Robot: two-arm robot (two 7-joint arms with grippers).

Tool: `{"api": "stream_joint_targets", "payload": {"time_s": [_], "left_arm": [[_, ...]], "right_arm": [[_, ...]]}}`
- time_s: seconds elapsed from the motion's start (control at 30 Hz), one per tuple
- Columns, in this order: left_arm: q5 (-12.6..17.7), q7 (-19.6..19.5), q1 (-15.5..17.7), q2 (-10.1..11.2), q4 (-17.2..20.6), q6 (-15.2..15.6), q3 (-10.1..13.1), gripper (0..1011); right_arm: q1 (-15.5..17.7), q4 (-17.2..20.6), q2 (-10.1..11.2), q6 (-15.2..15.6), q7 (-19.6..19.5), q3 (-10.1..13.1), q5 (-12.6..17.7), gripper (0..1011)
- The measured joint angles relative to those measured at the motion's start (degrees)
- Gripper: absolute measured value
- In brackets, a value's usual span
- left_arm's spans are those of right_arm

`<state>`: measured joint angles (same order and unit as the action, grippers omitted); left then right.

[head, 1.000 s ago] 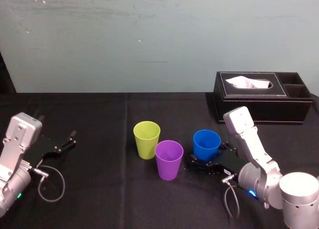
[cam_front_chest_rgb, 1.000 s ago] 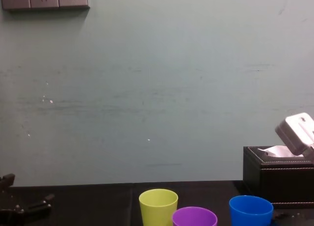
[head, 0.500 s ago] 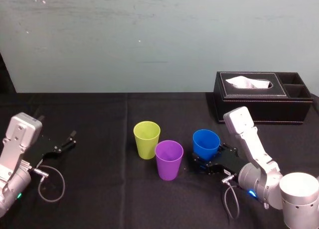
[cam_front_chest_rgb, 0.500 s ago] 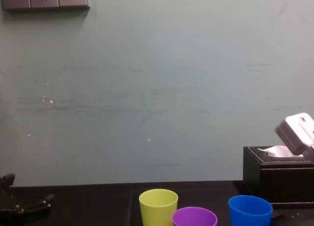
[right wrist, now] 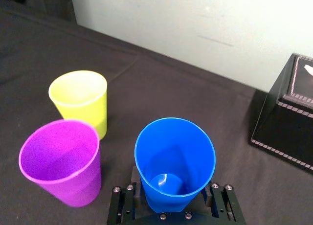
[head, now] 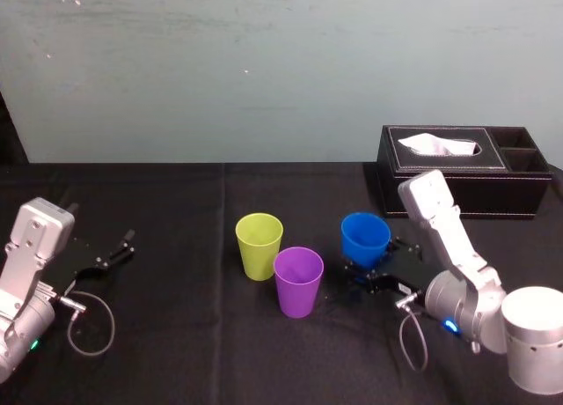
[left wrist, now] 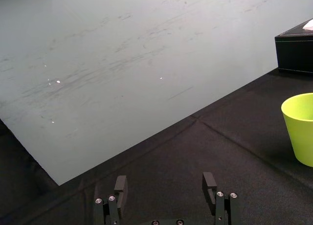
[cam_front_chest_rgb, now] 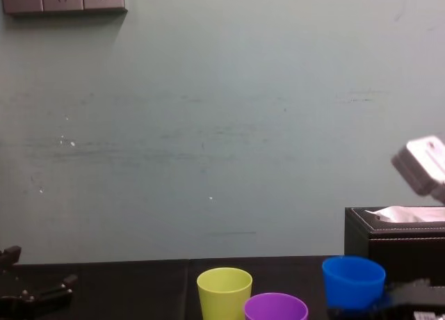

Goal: Stack the three plastic cups sequentially using one hand.

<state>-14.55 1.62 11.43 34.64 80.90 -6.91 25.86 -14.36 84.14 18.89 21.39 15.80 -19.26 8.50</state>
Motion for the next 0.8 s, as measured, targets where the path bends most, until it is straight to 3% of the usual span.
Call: {"api": "stream_joint_targets", "payload": {"time_s": [0.47, 0.8], "left_arm": [[0.00, 0.00, 0.00, 0.00, 0.00, 0.00, 0.00, 1000], [0.00, 0.00, 0.00, 0.00, 0.00, 0.00, 0.00, 1000]], "right_arm": [[-6.14, 1.23, -0.77, 3.99, 3.64, 0.74, 0.17, 704], [-11.50, 0.46, -2.74, 5.76, 6.25, -2.81, 0.43, 705]]}}
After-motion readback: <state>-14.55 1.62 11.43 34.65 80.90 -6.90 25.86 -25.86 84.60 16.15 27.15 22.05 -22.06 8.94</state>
